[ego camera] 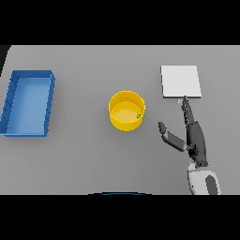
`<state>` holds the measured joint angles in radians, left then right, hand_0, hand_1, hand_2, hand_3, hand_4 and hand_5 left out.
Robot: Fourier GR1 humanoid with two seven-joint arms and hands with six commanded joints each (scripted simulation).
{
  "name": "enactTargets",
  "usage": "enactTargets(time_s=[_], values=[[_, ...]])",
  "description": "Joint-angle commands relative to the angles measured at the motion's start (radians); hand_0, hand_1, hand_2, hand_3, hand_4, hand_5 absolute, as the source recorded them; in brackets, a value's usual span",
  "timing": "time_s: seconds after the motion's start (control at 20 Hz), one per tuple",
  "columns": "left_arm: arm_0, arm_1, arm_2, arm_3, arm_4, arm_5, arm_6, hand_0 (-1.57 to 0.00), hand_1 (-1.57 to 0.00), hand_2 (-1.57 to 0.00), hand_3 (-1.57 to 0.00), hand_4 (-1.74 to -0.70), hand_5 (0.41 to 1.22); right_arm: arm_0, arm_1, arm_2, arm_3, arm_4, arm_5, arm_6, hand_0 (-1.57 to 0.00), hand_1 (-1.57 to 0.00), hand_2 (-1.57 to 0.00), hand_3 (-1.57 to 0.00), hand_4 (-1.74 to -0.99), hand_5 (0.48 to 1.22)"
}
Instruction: Pick up the red beaker and tilt it to pour out 1 green nut into yellow bowl. Pick up the yellow bowl and place it on the metallic measuring scale.
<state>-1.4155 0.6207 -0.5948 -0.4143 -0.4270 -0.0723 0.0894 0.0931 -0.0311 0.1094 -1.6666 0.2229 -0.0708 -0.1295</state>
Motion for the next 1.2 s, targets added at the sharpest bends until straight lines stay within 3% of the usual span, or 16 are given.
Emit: enactTargets(time_s=[0.0,0.3,0.5,0.65,0.9,1.05,1.15], values=[[0.037,0.016,0.032,-0.018,0.046,0.028,0.024,-1.57,-1.57,-1.57,-1.43,-1.74,1.221,0.005,-0.004,0.003,0.001,0.003,0.005,-0.006,0.00,0.00,0.00,0.00,-1.226,0.587],[0.352,0.115,0.141,-0.272,0.277,0.247,0.242,-1.57,-1.57,-1.57,-1.45,-1.74,1.221,0.016,-0.028,0.013,-0.009,0.024,0.013,-0.010,0.00,0.00,0.00,0.00,-1.209,0.620],[0.584,0.174,0.147,-0.522,0.371,0.368,0.395,-1.57,-1.57,-1.57,-1.45,-1.74,1.221,0.000,-0.032,0.021,0.001,0.046,0.010,0.003,0.00,0.00,0.00,0.00,-1.206,0.653],[0.716,0.197,0.137,-0.644,0.413,0.444,0.439,-1.57,-1.57,-1.57,-1.45,-1.74,1.221,0.007,-0.032,0.027,-0.006,0.049,0.013,0.011,0.00,0.00,0.00,0.00,-1.215,0.664],[0.841,0.201,0.115,-0.718,0.460,0.528,0.468,-1.57,-1.57,-1.57,-1.51,-1.74,1.221,0.017,-0.028,0.031,-0.007,0.044,0.016,-0.011,0.00,0.00,0.00,0.00,-1.217,0.666],[0.844,0.188,0.088,-0.712,0.470,0.554,0.493,-1.57,-1.57,-1.57,-1.54,-1.74,1.117,0.007,-0.025,0.037,-0.003,0.060,0.008,0.001,0.00,0.00,0.00,0.00,-1.207,0.665],[0.853,0.202,0.063,-0.719,0.472,0.554,0.511,-1.57,-1.57,-1.57,-1.55,-1.74,0.967,0.010,-0.034,0.023,-0.010,0.046,0.010,-0.004,0.00,0.00,0.00,0.00,-1.205,0.664]])
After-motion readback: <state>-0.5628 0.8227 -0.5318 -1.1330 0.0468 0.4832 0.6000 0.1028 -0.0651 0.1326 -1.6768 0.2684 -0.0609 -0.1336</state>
